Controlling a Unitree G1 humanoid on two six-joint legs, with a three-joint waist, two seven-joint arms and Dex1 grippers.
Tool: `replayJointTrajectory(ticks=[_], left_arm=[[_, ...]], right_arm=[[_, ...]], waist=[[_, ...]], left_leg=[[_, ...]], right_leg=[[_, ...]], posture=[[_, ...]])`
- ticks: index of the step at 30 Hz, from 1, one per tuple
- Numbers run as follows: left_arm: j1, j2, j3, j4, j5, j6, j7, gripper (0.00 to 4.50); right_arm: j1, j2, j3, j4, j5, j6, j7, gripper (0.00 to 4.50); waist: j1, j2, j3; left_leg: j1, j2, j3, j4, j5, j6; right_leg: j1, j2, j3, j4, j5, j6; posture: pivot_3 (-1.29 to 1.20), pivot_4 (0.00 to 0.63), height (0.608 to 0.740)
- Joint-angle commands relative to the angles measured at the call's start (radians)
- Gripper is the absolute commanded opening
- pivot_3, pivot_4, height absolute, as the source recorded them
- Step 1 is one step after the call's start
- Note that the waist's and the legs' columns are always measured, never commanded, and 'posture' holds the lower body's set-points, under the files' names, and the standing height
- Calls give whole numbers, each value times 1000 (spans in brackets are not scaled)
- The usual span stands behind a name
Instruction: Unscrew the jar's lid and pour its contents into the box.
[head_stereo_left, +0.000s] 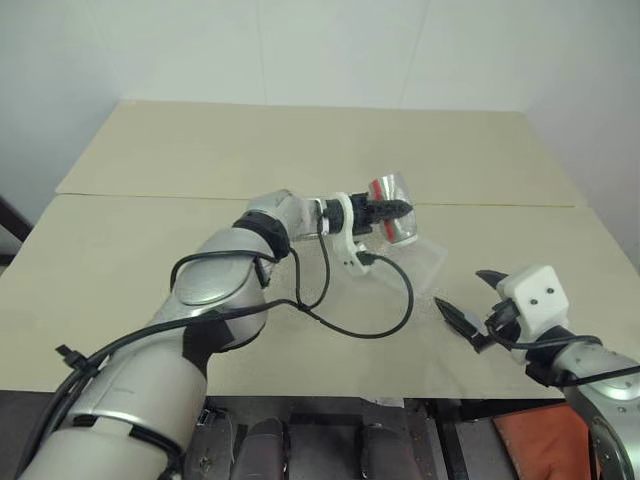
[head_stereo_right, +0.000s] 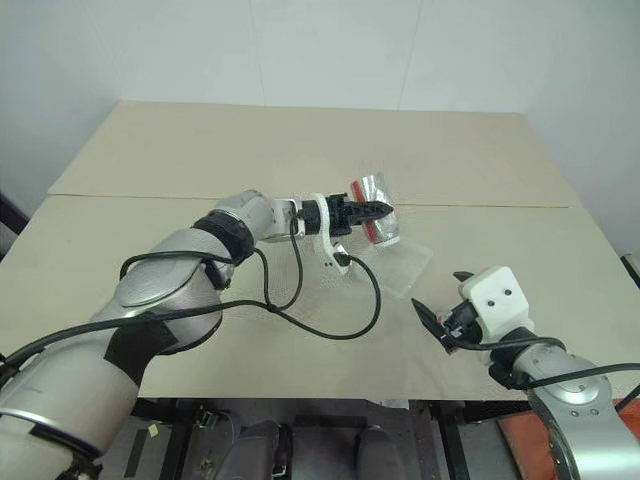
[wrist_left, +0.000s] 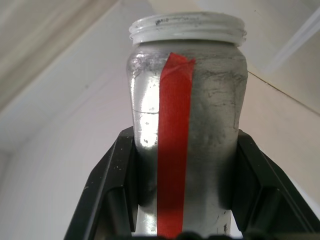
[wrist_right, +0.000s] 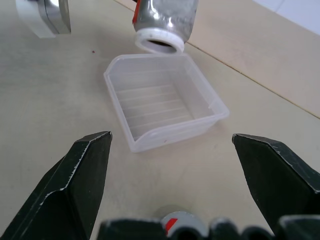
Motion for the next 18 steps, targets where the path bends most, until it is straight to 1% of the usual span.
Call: replayJointTrajectory(ticks=[1,3,10,13,16,18], left_arm=[[-56,-23,-27,15,21,53,29,1974],[-60,-33,-34,21,26,73,15,1974],[-72,-47,-35,28,19,103,-19,1974],[-70,-45,22,28,-43,67,-56,1974],[-36,-30,178,31,-212,-41,-217,1974],[7,-26,322,33,-371,-102,-391,1974]], right_arm=[[13,19,-14,-52,-8,11,-36,4473],[17,22,-10,-59,-13,13,-42,4473],[20,21,-1,-53,-37,12,-58,4473],[8,21,8,-46,-39,13,-60,4473],[1,19,16,-31,-50,4,-59,4473],[-3,23,22,-20,-57,-2,-60,4473]], waist=[[1,0,0],[1,0,0],[4,0,0],[5,0,0],[5,0,0],[4,1,0]], left_leg=[[-3,0,0,0,0,-1],[-6,0,0,1,1,-1],[-6,0,0,2,1,-1],[-6,0,0,2,1,-1],[-6,0,0,2,1,-1],[-6,0,0,3,1,-1]], right_leg=[[-3,0,0,1,0,0],[-7,0,1,3,0,0],[-7,0,1,3,0,0],[-7,0,1,3,0,0],[-7,0,1,3,0,0],[-7,0,0,3,0,0]], posture=[[0,150,740],[0,150,740],[0,150,740],[0,150,740],[0,150,740],[0,150,740]])
